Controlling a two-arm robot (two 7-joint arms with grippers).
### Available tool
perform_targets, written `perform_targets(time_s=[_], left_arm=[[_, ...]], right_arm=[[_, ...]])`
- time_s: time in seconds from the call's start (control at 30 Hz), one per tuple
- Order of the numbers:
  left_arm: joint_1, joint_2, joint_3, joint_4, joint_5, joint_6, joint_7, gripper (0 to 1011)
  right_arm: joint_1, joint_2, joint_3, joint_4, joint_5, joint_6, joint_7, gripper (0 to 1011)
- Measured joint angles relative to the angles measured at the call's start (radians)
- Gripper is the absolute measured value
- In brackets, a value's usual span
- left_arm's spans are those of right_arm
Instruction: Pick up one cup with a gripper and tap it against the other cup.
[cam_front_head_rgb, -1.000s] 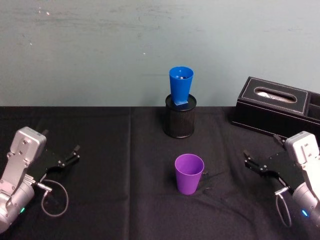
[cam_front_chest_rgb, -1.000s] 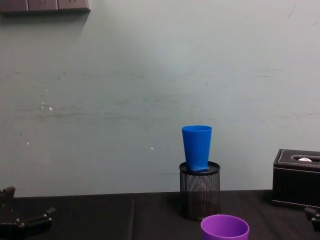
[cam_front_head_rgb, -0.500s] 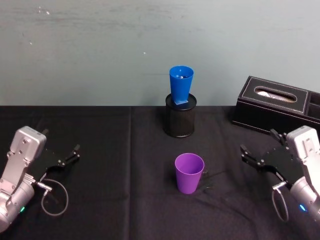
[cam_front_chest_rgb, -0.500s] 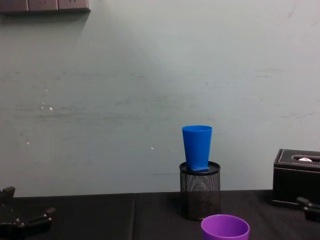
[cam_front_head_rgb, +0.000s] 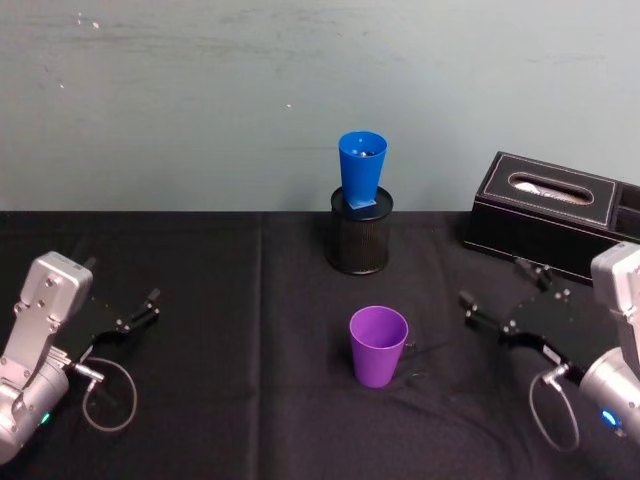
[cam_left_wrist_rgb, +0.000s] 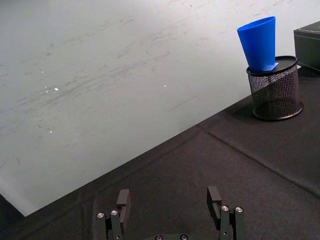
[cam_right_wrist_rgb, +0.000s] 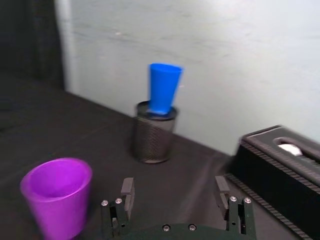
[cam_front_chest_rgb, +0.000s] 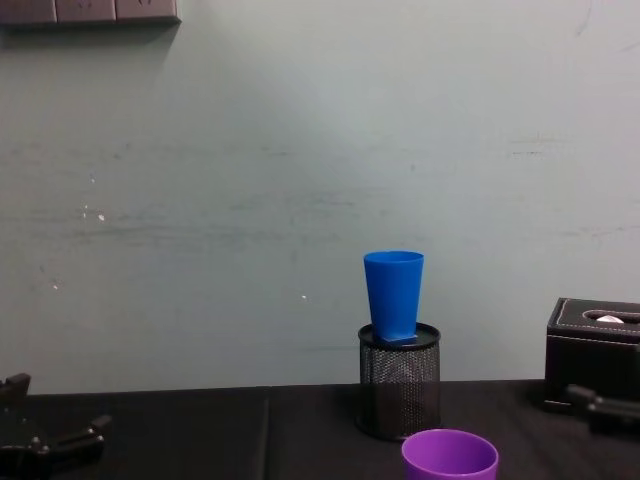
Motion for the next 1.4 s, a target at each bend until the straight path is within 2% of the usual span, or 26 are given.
perform_targets(time_s=[0.07,0.1,0.13,0.2,0.23,0.33,0.47,0.93,1.4], left_arm=[[0.0,0.0,0.0,0.0,0.0,0.0,0.0,1005],[0.0,0.0,0.0,0.0,0.0,0.0,0.0,1005],[0.0,0.0,0.0,0.0,0.0,0.0,0.0,1005],[0.0,0.0,0.0,0.0,0.0,0.0,0.0,1005],[0.0,0.0,0.0,0.0,0.0,0.0,0.0,1005],[0.0,0.0,0.0,0.0,0.0,0.0,0.0,1005],[0.0,0.0,0.0,0.0,0.0,0.0,0.0,1005],[0.0,0.0,0.0,0.0,0.0,0.0,0.0,1004],[0.0,0.0,0.0,0.0,0.0,0.0,0.0,1005]], right_arm=[[-0.012,0.017,-0.001,-0.004,0.037,0.007,0.082,1003],[-0.012,0.017,-0.001,-0.004,0.037,0.007,0.082,1003],[-0.018,0.025,-0.004,-0.003,0.053,0.009,0.124,1003],[-0.022,0.03,-0.008,0.001,0.066,0.007,0.161,1003],[-0.025,0.033,-0.015,0.009,0.075,0.001,0.201,1003],[-0.026,0.03,-0.029,0.031,0.085,-0.015,0.268,1003],[-0.02,0.015,-0.046,0.052,0.084,-0.028,0.317,1003],[0.033,-0.059,-0.072,0.125,0.039,-0.043,0.389,1003],[0.075,-0.127,-0.068,0.192,0.013,-0.06,0.417,1003]])
